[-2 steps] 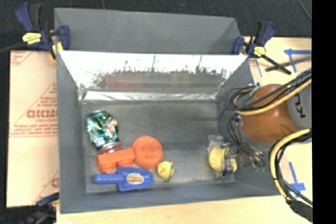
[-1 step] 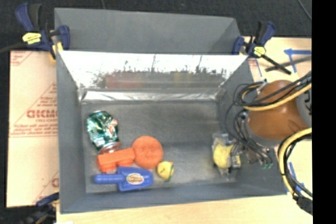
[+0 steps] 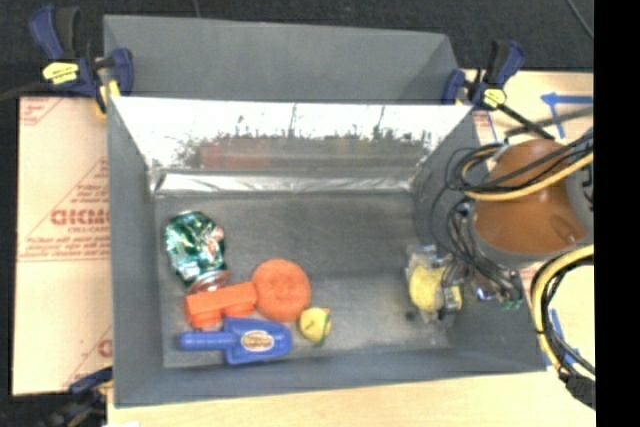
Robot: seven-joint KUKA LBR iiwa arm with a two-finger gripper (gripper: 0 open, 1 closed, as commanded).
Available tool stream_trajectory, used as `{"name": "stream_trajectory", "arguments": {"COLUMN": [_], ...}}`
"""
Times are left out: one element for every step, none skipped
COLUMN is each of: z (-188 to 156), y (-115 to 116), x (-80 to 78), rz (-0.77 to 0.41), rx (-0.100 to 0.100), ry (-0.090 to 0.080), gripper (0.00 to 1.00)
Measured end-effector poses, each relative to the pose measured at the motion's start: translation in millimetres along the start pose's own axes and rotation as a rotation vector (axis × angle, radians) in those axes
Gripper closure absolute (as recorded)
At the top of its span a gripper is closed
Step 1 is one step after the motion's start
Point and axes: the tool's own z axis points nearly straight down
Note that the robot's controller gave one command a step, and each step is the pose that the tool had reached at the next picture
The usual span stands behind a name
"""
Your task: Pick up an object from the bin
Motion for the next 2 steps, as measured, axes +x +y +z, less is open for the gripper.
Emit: {"name": "stream_trajectory", "arguments": {"z": [-76,-139], "y": [-7,6], "x": [-15.2,-18.1], "rz": [0.021,0.024], "rx": [-0.002,-0.001], "ry": [0.000,0.004], "gripper": [1.00,1.00]}}
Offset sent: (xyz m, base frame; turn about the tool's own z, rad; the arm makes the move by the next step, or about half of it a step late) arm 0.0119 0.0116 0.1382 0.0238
